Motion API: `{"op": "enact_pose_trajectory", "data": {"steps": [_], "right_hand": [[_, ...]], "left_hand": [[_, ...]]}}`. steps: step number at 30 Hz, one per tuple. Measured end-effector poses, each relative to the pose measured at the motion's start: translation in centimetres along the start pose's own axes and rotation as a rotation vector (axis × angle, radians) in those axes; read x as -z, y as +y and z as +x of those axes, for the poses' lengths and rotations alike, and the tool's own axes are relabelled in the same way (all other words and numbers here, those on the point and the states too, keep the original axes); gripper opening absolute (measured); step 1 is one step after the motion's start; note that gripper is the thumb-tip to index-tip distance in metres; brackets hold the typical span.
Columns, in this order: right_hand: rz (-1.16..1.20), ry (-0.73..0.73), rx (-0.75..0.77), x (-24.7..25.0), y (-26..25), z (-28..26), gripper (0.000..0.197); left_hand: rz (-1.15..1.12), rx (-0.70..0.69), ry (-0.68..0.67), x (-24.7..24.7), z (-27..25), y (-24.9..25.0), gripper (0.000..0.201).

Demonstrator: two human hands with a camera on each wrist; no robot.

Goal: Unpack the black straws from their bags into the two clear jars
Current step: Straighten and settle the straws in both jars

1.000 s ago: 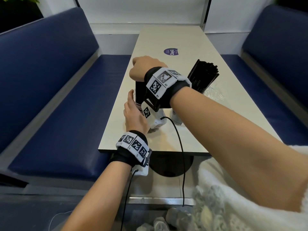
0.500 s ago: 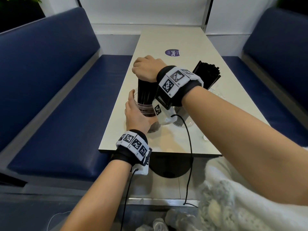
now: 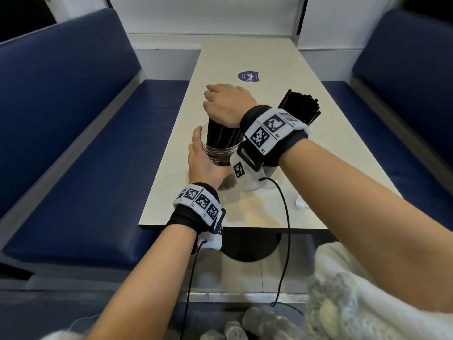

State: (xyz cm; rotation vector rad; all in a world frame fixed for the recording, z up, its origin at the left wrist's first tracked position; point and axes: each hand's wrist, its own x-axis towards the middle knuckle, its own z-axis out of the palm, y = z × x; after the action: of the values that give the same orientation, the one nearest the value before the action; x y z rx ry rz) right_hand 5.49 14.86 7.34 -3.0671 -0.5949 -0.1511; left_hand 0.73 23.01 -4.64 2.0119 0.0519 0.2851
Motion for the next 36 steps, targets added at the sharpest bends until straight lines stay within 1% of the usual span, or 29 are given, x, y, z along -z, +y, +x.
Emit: {"op": "enact_pose_trajectory", "data": {"steps": [3,5,7,9,13,15,19,21,24,27,28,29,32,34,36], "right_hand": [[0.058,0.068,-0.062,-0.4,0.1,-0.2,0.035],[0.035,0.099,-0.101,-0.7,-0.1,-0.4,0.036],[0.014,0.084,-0.127,-0.9,-0.3,-0.4,0.038],[0.06,0.068,-0.15,-0.8,-0.3,-0.3,0.038],[0.068,0.034,-0.062,-0.5,0.4,-0.1,0.039],[0.089,0.005,-0.052,-0.4,0.6,-0.1,0.039],[0.111,0.031,-0.166,-0.7,0.1,-0.7,0.048],[0.125,0.067,-0.198,-1.0,-0.4,-0.8,0.047],[0.165,0.068,-0.183,-0.8,-0.2,-0.7,0.04],[0.192,-0.017,-0.095,-0.5,0.6,-0.6,0.04],[0.196,-0.023,-0.068,-0.5,0.9,-0.7,0.04],[0.191,0.003,-0.047,-0.7,1.1,-0.7,0.039],[0.154,0.147,-0.021,-1.4,1.2,-1.0,0.03],[0.172,0.159,-0.039,-1.3,0.9,-1.0,0.029],[0.17,0.132,-0.054,-1.1,0.8,-0.9,0.03]], "left_hand": [[0.005,0.009,-0.011,-0.1,0.3,-0.2,0.109],[-0.016,0.007,-0.023,-0.2,0.6,-0.2,0.109],[-0.033,0.002,-0.026,-0.3,0.7,-0.1,0.101],[-0.033,0.015,-0.024,-0.4,0.7,-0.1,0.095],[0.018,0.015,-0.037,-0.3,0.6,-0.1,0.11],[0.032,0.013,-0.043,-0.3,0.7,-0.1,0.111],[-0.009,0.01,-0.043,-0.4,0.6,-0.2,0.108],[-0.027,0.012,-0.04,-0.4,0.5,-0.1,0.104],[-0.031,0.013,-0.032,-0.5,0.6,0.0,0.102],[-0.01,0.007,-0.036,-0.4,0.6,-0.1,0.108],[0.008,0.012,-0.037,-0.5,0.6,-0.1,0.109],[0.017,0.017,-0.034,-0.5,0.6,-0.1,0.11],[0.009,0.012,-0.024,-0.6,0.5,0.0,0.11],[0.012,0.008,-0.018,-0.6,0.4,0.0,0.11],[0.018,0.004,-0.018,-0.5,0.4,0.1,0.108]]}}
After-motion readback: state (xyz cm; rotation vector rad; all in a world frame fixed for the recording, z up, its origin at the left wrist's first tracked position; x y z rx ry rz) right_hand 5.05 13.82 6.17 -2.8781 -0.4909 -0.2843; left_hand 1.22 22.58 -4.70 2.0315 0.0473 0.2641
